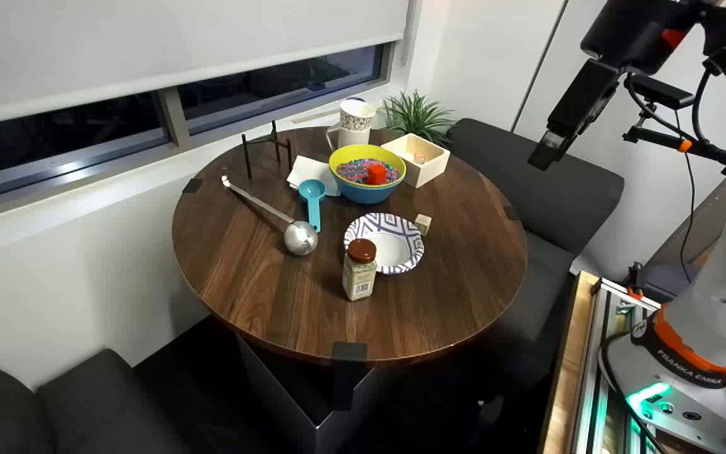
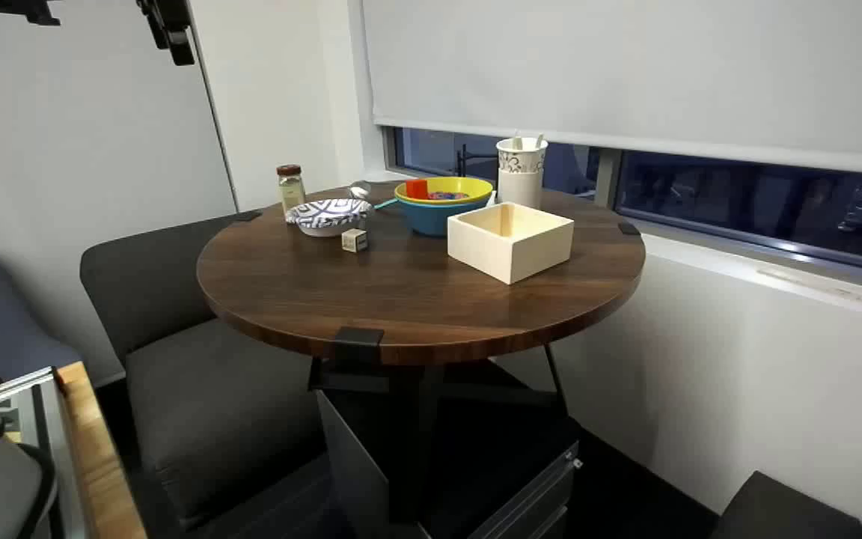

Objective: Remove a block from the wooden box and put it on the table

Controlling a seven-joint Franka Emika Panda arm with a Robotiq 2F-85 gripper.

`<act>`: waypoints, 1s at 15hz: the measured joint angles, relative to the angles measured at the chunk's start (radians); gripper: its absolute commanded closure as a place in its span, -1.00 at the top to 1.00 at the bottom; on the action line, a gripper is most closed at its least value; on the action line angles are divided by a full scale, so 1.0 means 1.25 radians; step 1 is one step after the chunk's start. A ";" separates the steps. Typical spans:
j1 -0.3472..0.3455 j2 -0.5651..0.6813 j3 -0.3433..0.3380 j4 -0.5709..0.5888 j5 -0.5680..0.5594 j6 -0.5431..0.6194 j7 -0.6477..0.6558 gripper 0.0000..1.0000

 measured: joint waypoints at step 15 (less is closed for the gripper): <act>-0.037 0.017 0.000 0.004 -0.007 0.068 0.000 1.00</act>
